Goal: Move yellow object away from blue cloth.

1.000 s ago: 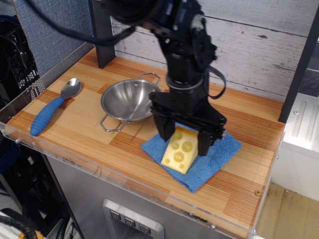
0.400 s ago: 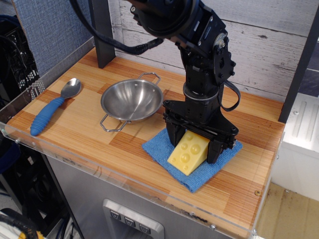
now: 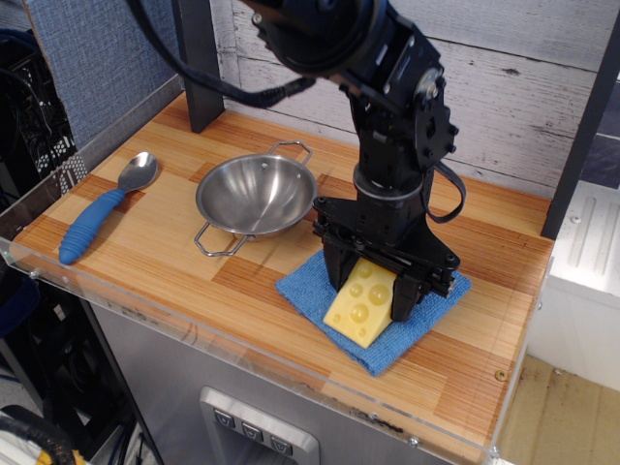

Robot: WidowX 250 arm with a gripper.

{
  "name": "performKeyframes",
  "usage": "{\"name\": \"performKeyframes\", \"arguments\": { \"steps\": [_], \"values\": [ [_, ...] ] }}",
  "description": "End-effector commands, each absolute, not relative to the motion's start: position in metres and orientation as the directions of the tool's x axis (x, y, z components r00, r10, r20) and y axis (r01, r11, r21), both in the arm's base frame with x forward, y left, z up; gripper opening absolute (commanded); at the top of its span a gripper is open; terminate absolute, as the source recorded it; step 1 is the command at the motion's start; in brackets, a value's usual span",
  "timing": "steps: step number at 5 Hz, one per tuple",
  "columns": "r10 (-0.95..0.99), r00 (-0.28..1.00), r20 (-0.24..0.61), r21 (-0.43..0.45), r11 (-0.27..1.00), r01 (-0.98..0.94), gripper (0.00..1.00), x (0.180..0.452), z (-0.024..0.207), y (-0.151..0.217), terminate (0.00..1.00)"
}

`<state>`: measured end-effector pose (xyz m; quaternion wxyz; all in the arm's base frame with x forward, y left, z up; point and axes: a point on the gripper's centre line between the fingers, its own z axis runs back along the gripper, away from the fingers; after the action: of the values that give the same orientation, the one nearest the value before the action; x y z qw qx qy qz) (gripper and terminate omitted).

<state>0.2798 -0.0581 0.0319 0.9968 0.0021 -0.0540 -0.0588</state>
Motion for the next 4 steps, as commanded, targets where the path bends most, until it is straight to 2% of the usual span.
{"name": "performKeyframes", "arguments": {
  "steps": [1,2,4],
  "values": [
    [-0.108,0.959,0.261,-0.009,0.993,0.115,0.0,0.272,0.097,-0.012,0.0],
    [-0.091,0.964,0.249,0.011,0.996,0.091,0.0,0.271,0.098,0.035,0.0],
    [0.075,0.979,0.191,-0.023,0.997,-0.072,0.0,0.284,0.076,0.124,0.0]
  ]
}}
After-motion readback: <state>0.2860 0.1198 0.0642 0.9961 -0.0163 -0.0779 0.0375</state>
